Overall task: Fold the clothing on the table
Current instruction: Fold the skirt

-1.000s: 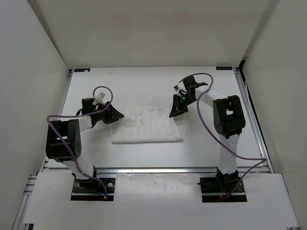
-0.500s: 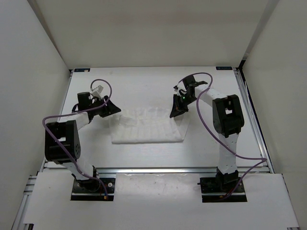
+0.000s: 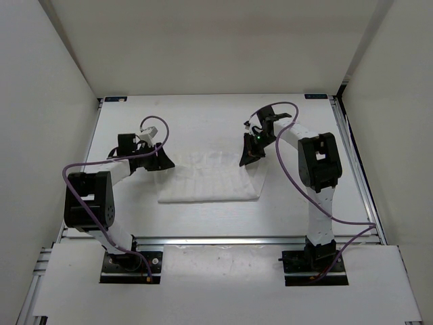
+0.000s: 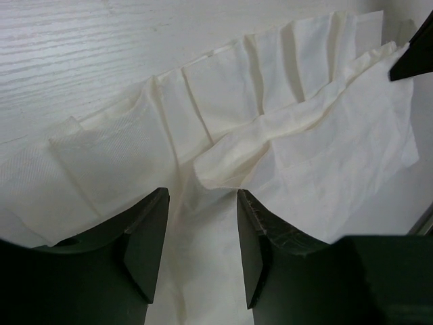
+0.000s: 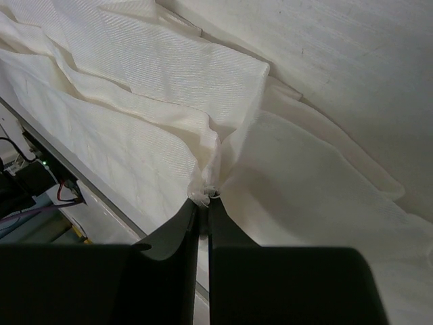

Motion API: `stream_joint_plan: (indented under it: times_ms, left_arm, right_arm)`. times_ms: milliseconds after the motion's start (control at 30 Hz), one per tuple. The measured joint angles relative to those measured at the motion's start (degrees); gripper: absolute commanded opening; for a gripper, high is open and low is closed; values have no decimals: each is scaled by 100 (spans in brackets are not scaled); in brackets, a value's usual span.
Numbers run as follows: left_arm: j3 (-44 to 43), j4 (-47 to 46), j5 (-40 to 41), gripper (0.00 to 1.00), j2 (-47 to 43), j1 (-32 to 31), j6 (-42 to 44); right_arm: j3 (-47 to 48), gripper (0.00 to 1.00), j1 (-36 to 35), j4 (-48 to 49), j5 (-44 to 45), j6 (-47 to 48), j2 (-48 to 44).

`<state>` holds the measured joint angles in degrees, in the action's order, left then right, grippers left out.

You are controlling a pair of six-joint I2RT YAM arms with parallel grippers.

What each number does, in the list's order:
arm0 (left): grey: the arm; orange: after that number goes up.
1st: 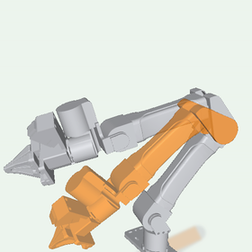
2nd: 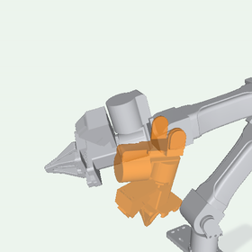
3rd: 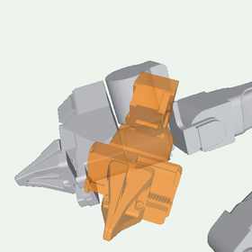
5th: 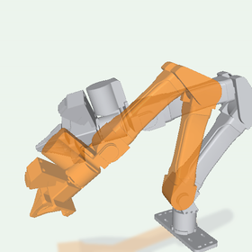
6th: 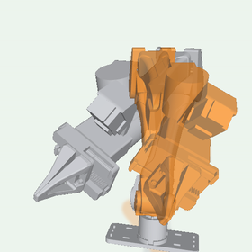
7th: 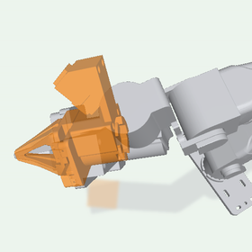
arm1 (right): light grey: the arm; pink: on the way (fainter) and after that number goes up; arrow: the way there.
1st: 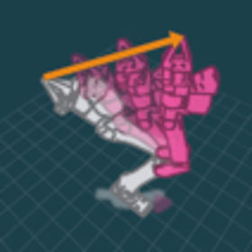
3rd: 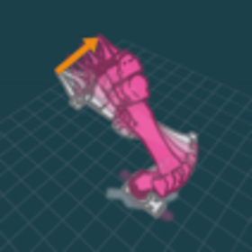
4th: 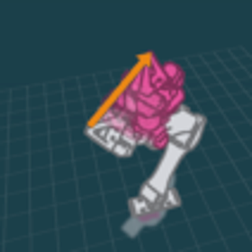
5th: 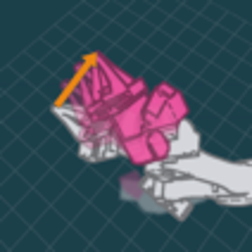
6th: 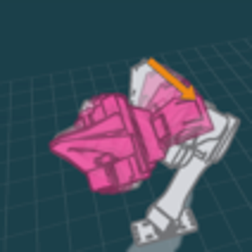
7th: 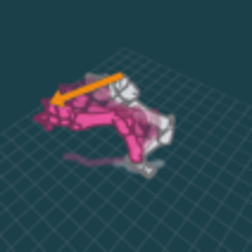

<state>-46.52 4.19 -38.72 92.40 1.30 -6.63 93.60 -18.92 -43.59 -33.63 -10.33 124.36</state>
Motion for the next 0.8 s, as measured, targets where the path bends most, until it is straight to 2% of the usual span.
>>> stream_joint_plan:
  times_ms: [100, 200, 233, 267, 300, 333, 500, 633, 800]
  left_arm:
    - [26, 26, 57, 54, 0, -17, 81]
    - [85, 15, 107, 47, 0, -125, 129]
    - [120, 13, 109, 37, 0, -181, 131]
    - [162, 2, 109, 32, 0, -240, 131]
    - [208, -26, 109, 14, 0, -286, 125]
    - [251, -50, 105, 0, 0, -317, 107]
    - [448, -243, -111, 0, -105, -289, -282]
    - [450, -199, -350, 0, -570, -149, -647]
    - [527, -50, -573, 0, -1351, -138, -951]
  right_arm:
    - [0, 0, 4, -2, -4, 11, 0]
    - [0, 0, 13, -2, -13, 22, 0]
    - [0, 0, 13, -4, -22, 24, 0]
    - [2, 0, 17, -4, -28, 26, 2]
    - [0, 0, 22, -7, -42, 26, 2]
    - [2, 0, 26, -7, -52, 26, 4]
    - [7, 0, 33, -48, -94, 26, 20]
    - [-85, 0, 22, -87, -83, 13, -109]
    - [-789, 0, -46, -125, -70, -107, -1088]
